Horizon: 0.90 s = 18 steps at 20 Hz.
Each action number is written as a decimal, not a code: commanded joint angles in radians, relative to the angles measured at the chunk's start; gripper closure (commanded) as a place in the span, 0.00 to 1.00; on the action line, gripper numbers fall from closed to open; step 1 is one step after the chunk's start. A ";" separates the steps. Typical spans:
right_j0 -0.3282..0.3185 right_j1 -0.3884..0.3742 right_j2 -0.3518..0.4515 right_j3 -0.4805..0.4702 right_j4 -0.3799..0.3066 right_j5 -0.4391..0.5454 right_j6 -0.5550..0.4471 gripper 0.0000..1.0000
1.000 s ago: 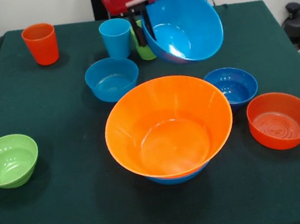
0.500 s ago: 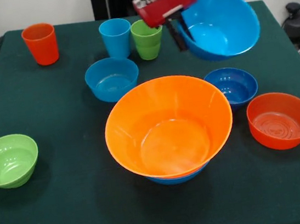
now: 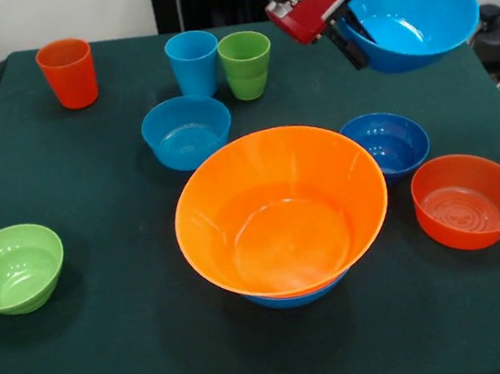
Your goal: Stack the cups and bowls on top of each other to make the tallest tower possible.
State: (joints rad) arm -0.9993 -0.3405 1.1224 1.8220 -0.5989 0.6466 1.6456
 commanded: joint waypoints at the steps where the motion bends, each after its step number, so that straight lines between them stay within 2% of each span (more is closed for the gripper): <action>1: -0.015 0.121 0.067 -0.099 0.015 0.160 -0.436 1.00; 5: -0.025 0.145 0.068 -0.137 0.019 0.205 -0.524 1.00; 12: -0.013 0.181 0.049 -0.269 0.007 0.282 -0.659 1.00; 18: -0.002 0.159 0.057 -0.339 -0.005 0.364 -0.775 1.00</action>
State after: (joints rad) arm -1.0390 -0.1943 1.1852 1.6515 -0.5881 0.8471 1.3082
